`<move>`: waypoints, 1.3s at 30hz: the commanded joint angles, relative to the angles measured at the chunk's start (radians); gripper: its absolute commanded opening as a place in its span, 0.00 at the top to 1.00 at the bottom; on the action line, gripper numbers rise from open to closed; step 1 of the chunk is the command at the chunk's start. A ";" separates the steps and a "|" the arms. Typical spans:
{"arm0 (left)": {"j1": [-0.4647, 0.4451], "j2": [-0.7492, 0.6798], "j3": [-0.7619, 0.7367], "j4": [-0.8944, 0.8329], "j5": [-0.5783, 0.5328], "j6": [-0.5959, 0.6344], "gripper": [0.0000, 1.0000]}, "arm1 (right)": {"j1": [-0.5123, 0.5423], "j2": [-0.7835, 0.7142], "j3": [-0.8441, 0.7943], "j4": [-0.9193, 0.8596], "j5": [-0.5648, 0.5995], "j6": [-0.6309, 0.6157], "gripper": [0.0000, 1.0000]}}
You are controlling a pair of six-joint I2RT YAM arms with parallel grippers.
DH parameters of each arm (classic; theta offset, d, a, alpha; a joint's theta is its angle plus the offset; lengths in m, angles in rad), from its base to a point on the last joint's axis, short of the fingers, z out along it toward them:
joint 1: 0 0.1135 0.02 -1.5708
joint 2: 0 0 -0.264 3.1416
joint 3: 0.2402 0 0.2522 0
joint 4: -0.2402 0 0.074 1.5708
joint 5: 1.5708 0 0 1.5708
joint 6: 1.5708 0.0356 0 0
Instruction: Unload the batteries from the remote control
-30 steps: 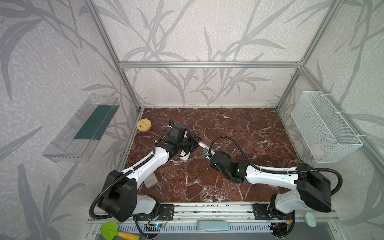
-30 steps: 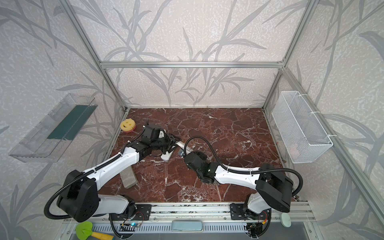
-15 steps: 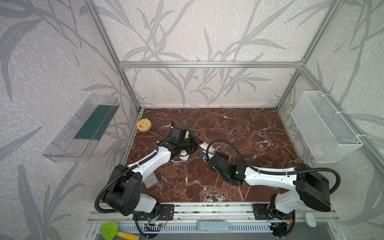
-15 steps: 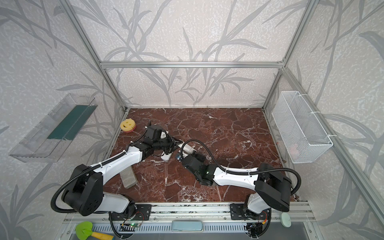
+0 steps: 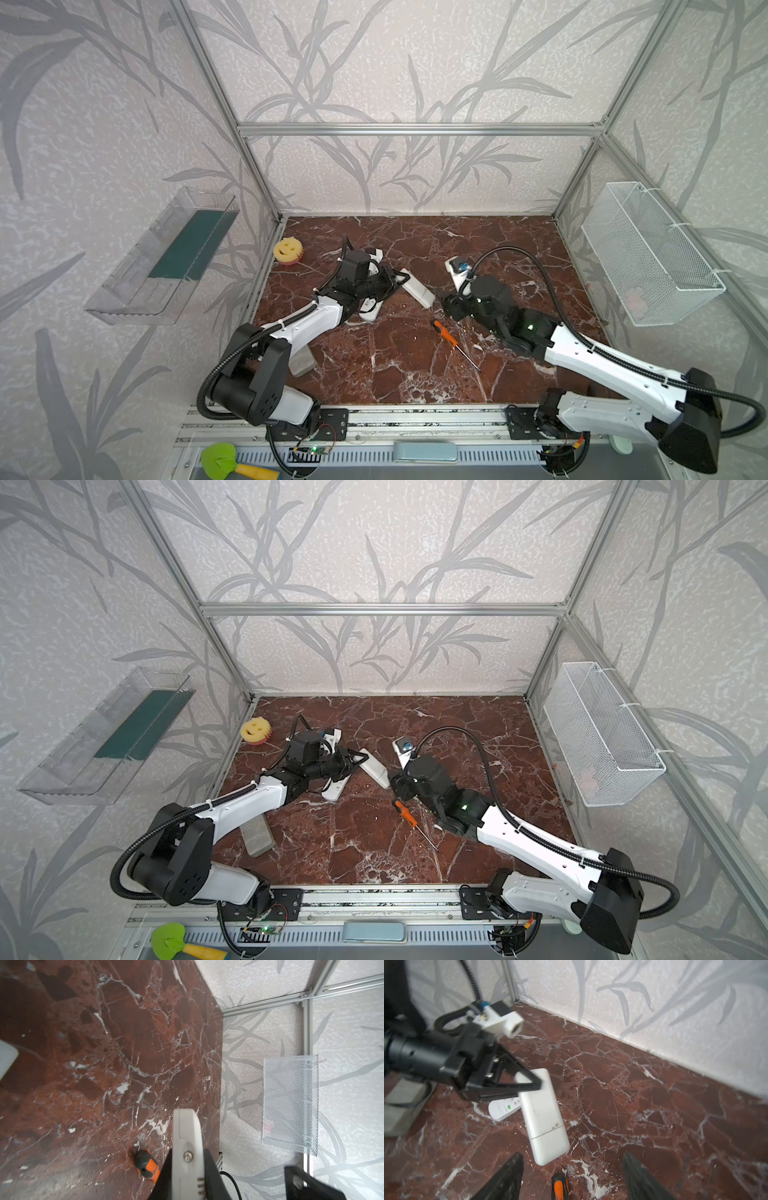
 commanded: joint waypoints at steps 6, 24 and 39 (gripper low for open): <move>0.012 0.086 -0.106 0.704 0.094 -0.165 1.00 | -0.132 -0.044 -0.015 0.032 -0.287 0.457 0.29; 0.000 -0.036 -0.099 0.654 0.106 -0.106 1.00 | -0.207 0.085 -0.060 0.341 -0.554 0.746 0.39; -0.004 -0.039 -0.080 0.713 0.098 -0.174 1.00 | -0.207 0.163 -0.070 0.425 -0.610 0.785 0.60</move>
